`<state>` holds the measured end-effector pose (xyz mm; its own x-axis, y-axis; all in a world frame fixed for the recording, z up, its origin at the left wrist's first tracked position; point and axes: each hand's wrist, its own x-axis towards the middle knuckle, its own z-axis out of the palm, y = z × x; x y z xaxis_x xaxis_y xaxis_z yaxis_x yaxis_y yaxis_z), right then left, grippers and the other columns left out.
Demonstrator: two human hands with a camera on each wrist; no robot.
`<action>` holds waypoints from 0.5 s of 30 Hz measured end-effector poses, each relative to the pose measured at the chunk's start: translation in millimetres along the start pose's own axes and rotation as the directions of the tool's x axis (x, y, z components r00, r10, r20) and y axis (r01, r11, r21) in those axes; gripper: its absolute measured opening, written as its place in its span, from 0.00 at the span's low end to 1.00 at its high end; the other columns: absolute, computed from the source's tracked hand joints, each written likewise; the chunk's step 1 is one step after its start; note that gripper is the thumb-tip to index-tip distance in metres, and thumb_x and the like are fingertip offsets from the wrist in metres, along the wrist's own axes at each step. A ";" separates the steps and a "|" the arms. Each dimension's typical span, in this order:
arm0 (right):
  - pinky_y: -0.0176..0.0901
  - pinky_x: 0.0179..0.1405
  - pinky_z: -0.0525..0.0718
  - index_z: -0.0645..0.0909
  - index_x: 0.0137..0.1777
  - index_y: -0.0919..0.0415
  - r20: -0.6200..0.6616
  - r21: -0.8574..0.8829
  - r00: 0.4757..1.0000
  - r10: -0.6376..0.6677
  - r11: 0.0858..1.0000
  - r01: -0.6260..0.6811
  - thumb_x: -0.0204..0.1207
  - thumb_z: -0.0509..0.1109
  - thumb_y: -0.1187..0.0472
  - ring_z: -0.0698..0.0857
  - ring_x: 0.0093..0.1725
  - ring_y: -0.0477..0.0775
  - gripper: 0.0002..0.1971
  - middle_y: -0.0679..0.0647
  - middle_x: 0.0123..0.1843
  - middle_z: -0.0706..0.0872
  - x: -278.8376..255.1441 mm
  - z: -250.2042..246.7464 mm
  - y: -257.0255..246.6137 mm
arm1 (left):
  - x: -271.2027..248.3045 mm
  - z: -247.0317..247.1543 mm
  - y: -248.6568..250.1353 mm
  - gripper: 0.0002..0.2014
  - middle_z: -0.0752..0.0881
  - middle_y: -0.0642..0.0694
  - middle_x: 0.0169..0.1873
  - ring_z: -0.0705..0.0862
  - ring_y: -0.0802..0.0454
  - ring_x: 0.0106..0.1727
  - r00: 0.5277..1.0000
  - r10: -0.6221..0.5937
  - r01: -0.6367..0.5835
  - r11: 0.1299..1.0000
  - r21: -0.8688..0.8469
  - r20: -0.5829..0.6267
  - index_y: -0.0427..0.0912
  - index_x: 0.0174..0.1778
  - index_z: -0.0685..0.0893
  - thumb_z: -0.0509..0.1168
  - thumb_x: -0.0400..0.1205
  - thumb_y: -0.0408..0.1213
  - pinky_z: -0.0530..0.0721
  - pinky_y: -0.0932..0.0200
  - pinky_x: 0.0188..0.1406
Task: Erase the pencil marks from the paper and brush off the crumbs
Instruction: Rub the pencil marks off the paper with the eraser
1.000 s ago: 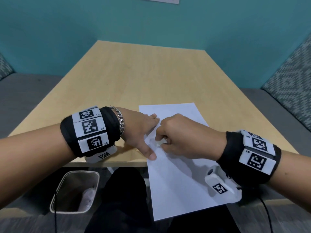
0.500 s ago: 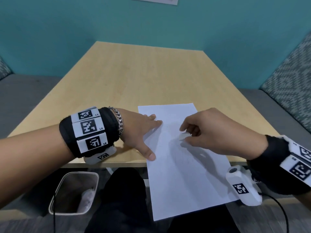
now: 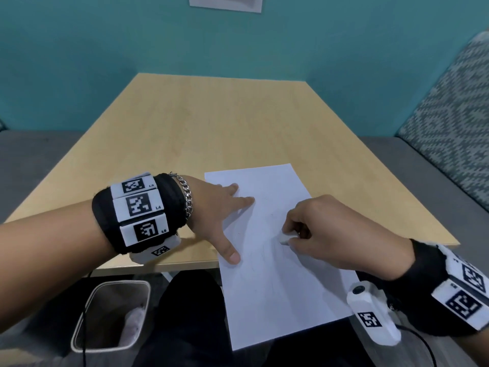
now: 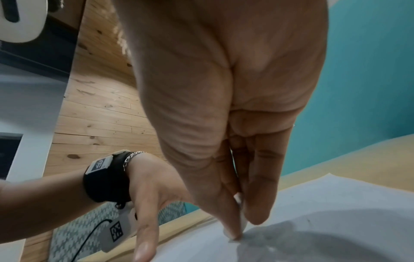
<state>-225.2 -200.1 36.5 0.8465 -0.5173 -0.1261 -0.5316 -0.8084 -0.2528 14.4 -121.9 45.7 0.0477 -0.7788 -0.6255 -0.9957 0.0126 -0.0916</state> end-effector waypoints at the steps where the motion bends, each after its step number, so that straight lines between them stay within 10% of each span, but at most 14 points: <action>1: 0.38 0.44 0.85 0.88 0.54 0.49 -0.004 0.003 1.000 -0.006 1.000 0.006 0.79 0.73 0.55 0.84 0.44 0.40 0.06 0.40 0.41 0.86 2.7 -3.1 -2.3 | 1.9 0.6 1.3 0.68 0.35 0.49 0.93 0.54 0.44 0.93 1.000 -0.004 0.004 1.000 0.008 0.002 0.67 0.90 0.33 0.69 0.64 0.84 0.66 0.32 0.85; 15: 0.54 0.50 0.87 0.88 0.55 0.54 -0.020 -0.113 0.996 -0.087 0.990 0.085 0.79 0.69 0.59 0.85 0.51 0.56 0.08 0.50 0.48 0.87 35.7 -0.8 -18.1 | 11.8 6.7 -1.8 0.67 0.33 0.50 0.92 0.54 0.44 0.93 1.000 -0.002 0.003 0.999 0.039 -0.024 0.70 0.88 0.29 0.63 0.62 0.88 0.65 0.33 0.86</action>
<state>-185.4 -204.2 37.3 0.8889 -0.4503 -0.0839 -0.4581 -0.8757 -0.1529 17.3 -126.9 33.2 0.0475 -0.7935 -0.6068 -0.9918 0.0347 -0.1230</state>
